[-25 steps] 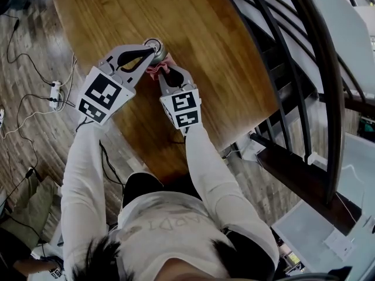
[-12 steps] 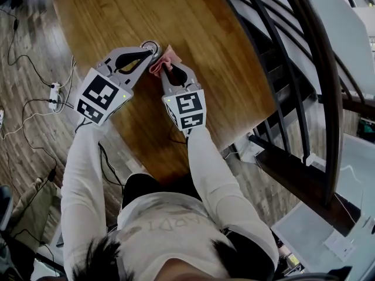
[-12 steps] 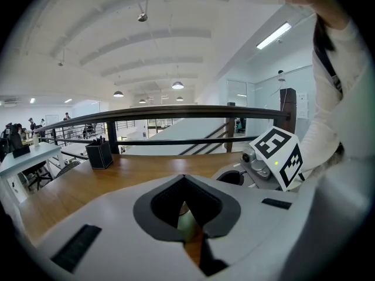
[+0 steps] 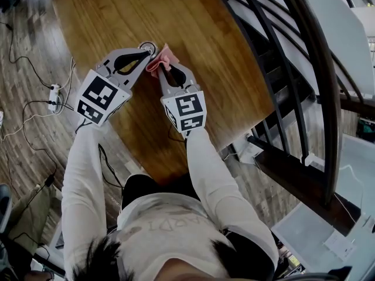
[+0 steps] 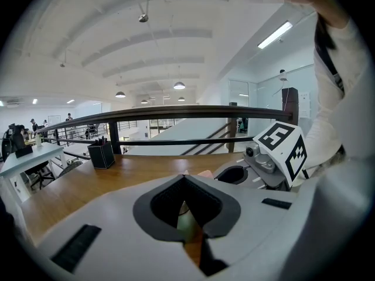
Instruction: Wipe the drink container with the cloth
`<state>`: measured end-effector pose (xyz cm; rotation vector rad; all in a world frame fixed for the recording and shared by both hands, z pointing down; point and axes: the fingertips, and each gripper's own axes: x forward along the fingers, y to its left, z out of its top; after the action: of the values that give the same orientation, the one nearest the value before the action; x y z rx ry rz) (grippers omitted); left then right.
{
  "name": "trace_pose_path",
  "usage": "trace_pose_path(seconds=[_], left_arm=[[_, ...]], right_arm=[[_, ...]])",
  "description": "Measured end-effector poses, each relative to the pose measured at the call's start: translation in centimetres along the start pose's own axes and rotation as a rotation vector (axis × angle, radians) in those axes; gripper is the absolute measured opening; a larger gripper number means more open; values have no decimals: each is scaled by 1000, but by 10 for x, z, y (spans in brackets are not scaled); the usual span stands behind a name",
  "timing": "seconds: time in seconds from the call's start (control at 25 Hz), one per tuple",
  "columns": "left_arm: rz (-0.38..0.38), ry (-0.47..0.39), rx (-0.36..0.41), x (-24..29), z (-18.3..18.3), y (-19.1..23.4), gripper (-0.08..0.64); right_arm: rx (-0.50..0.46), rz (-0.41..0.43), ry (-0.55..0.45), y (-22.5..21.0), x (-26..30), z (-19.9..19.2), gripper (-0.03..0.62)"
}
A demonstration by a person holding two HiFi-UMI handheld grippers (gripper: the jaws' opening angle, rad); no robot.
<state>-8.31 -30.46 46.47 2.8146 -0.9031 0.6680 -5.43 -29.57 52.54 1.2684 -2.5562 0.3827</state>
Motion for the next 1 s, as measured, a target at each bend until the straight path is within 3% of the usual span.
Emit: trace_pose_path(seconds=[0.2,0.44,1.0], left_arm=[[36,-9,-1,-7,-5,-2,0],[65,-102,-70,-33,-2,-4,0],[179,-229,-127,-121,12,-24,0]], right_arm=[[17,-1,-14,1,-9,2,41],[29,-2,-31,8,-25,10,41],[-13,-14,-106,54,-82,56,41]])
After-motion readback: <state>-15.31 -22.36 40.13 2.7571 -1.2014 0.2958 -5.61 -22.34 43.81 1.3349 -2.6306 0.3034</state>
